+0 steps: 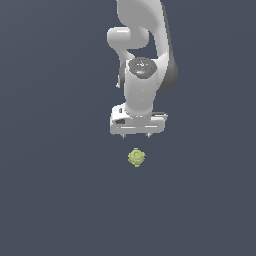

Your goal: Pick up the object and move it to a goal position.

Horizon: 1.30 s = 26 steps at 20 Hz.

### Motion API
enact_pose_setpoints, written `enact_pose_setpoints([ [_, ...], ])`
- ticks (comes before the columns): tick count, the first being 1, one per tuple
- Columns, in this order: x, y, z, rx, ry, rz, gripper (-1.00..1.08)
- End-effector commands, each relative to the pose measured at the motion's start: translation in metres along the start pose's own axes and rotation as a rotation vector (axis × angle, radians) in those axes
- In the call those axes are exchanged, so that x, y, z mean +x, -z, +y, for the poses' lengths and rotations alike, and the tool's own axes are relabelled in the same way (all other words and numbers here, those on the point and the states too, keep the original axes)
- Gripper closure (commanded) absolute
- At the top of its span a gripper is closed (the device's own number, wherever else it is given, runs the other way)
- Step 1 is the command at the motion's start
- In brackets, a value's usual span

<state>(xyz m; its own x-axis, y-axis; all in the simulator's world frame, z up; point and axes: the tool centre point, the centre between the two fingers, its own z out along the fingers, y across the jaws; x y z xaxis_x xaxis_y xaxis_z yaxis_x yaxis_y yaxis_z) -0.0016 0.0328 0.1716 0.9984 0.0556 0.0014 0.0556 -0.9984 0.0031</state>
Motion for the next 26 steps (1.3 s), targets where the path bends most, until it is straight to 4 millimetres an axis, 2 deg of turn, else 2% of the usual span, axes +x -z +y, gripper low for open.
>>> enact_pose_setpoints([
  [1,0.0,0.0,0.0,0.0,0.0,0.0,-0.92],
  [11,-0.011,-0.013,0.01,0.001,-0.029,-0.049,-0.92],
  [18,-0.009,-0.015,0.009,0.001,-0.052,-0.046,-0.92],
  [26,-0.003,-0.024,0.006,0.002,-0.158,-0.039,-0.92],
])
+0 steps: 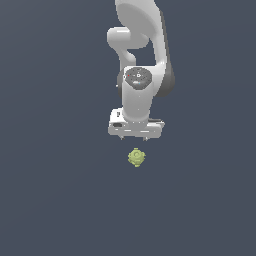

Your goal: Pick up the object and move it to a goal position.

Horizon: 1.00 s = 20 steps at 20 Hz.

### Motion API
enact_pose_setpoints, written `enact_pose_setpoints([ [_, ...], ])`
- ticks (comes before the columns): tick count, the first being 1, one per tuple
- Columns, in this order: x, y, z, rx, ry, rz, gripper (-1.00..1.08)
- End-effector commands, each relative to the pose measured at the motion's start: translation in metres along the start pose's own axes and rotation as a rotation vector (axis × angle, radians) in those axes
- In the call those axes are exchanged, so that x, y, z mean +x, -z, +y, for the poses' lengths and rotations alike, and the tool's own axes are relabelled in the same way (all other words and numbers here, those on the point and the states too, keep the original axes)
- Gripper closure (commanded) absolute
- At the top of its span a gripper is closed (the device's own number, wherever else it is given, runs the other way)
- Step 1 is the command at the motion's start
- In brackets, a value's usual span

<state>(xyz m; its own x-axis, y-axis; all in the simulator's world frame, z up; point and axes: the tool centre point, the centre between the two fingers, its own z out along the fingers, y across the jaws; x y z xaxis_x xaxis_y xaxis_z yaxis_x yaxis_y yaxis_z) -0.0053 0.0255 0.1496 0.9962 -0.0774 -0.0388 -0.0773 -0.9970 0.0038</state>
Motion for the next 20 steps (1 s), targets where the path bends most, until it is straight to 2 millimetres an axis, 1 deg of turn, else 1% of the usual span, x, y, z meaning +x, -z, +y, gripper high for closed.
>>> enact_pose_setpoints([
  [1,0.003,-0.004,-0.001,0.001,-0.044,0.002,-0.92],
  [20,0.027,-0.047,-0.015,0.013,-0.504,0.029,-0.92],
])
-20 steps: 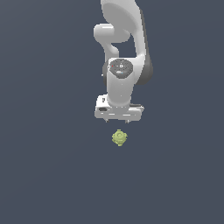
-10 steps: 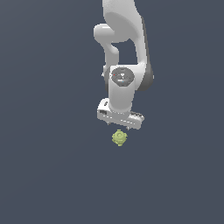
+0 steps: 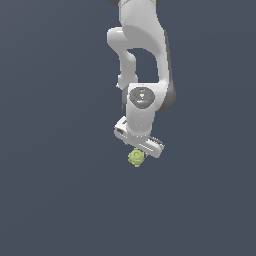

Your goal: Pick up the object and move it to a goal position.

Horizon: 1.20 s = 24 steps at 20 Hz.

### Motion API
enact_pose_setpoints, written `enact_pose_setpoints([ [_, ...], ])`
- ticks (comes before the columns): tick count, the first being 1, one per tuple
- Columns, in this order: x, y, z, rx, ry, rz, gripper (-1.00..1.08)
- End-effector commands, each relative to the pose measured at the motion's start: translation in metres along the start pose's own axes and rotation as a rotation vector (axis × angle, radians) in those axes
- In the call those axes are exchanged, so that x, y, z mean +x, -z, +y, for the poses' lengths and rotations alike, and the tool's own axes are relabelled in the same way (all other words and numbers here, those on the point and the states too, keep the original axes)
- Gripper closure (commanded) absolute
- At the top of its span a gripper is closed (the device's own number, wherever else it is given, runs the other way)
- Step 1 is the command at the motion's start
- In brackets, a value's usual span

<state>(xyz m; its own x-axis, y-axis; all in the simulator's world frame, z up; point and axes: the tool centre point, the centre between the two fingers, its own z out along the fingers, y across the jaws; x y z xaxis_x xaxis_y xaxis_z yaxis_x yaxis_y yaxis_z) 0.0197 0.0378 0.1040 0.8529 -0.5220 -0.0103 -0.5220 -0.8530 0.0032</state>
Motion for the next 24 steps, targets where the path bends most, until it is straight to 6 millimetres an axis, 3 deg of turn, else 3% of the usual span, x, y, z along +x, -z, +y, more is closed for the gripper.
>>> enact_pose_setpoints([
  [1,0.002,-0.005,-0.002,0.001,-0.049,0.003,-0.92],
  [16,0.004,-0.016,-0.006,0.004,-0.142,0.009,-0.92],
  [24,0.004,-0.05,-0.006,0.004,-0.146,0.01,-0.92],
])
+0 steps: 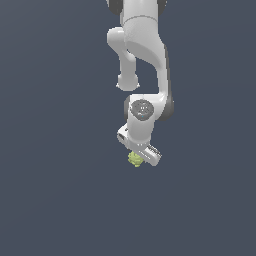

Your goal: Pick up the object and move it to a goal position.

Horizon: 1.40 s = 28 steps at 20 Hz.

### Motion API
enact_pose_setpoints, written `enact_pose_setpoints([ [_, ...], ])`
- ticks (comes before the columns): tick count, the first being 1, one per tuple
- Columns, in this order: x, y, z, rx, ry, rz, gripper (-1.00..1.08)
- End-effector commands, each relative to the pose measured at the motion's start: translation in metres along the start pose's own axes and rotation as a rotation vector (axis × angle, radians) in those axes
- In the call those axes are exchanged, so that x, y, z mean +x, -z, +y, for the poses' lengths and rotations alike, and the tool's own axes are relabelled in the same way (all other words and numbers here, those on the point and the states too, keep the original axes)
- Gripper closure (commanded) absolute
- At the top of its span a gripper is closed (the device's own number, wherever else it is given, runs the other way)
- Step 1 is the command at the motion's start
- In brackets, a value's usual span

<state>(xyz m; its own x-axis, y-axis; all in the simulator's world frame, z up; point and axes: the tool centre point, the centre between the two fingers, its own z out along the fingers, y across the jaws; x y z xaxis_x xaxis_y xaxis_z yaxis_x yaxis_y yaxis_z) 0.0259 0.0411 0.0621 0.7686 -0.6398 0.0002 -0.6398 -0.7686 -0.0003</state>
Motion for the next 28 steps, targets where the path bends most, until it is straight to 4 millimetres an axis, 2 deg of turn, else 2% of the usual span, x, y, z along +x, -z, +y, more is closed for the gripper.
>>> enact_pose_setpoints([
  [1,-0.001,-0.013,0.0,0.0,-0.001,0.0,-0.92],
  [7,0.0,-0.022,-0.001,0.0,-0.002,0.0,-0.92],
  [8,0.0,-0.022,-0.001,0.0,-0.002,0.0,1.08],
  [21,0.001,-0.017,-0.004,0.005,0.006,0.003,1.08],
  [24,0.005,-0.003,-0.012,0.021,0.03,0.013,1.08],
  [28,0.01,0.032,-0.03,0.057,0.086,0.036,1.08],
])
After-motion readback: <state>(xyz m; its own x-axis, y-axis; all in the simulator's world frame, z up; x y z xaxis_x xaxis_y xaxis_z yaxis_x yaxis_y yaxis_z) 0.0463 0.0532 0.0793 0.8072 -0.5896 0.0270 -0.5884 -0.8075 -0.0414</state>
